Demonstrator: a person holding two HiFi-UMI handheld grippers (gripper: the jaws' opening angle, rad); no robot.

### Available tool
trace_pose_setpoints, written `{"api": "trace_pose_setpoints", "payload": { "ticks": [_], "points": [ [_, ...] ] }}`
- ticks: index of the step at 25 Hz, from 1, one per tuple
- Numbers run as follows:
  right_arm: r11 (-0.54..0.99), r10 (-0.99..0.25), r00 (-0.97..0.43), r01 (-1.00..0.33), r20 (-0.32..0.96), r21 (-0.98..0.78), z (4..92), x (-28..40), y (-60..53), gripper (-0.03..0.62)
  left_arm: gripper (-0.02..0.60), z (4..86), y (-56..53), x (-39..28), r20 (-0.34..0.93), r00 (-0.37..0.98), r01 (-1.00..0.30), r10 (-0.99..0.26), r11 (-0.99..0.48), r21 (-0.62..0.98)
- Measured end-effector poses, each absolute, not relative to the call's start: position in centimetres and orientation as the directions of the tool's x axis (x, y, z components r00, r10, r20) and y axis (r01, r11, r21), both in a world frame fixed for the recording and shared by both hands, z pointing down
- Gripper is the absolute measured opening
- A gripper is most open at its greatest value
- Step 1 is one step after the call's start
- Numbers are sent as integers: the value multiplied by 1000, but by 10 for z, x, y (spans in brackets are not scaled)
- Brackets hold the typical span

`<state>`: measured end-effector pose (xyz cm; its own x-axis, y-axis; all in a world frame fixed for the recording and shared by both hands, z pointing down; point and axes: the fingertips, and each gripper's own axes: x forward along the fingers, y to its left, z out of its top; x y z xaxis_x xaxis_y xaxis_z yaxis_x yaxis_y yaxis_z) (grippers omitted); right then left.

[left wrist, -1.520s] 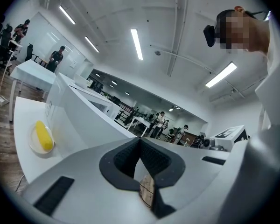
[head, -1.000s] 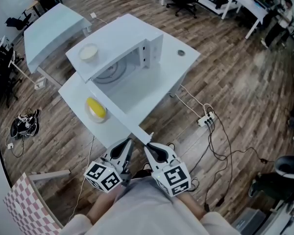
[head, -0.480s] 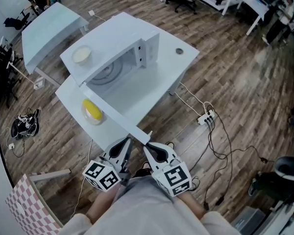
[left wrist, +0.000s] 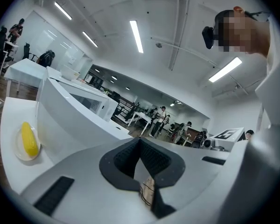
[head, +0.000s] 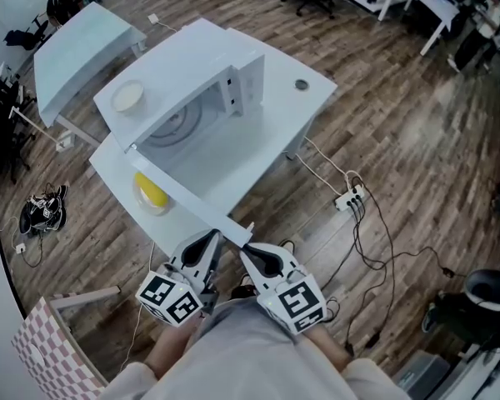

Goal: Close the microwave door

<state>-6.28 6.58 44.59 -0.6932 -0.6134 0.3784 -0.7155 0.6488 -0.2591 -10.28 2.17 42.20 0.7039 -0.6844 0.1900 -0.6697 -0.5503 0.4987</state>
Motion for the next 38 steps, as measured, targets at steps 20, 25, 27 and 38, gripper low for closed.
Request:
{"api": "trace_pose_setpoints", "payload": {
  "ticks": [20, 25, 27, 38],
  "points": [
    [675, -583, -732, -678, 354, -292, 446, -38, 36, 25, 14, 416, -10, -71, 194, 708, -666, -679, -550, 503],
    [685, -573, -741, -667, 349, -292, 446, -31, 26, 26, 14, 416, -17, -65, 205, 693, -689, -691, -552, 470],
    [690, -568, -745, -663, 350, -291, 447, -29, 22, 25, 13, 417, -20, -64, 204, 689, -692, -696, -548, 469],
    [727, -528, -778, -621, 340, -293, 447, -23, 9, 25, 14, 416, -34, -56, 207, 659, -713, -723, -512, 479]
  ]
}}
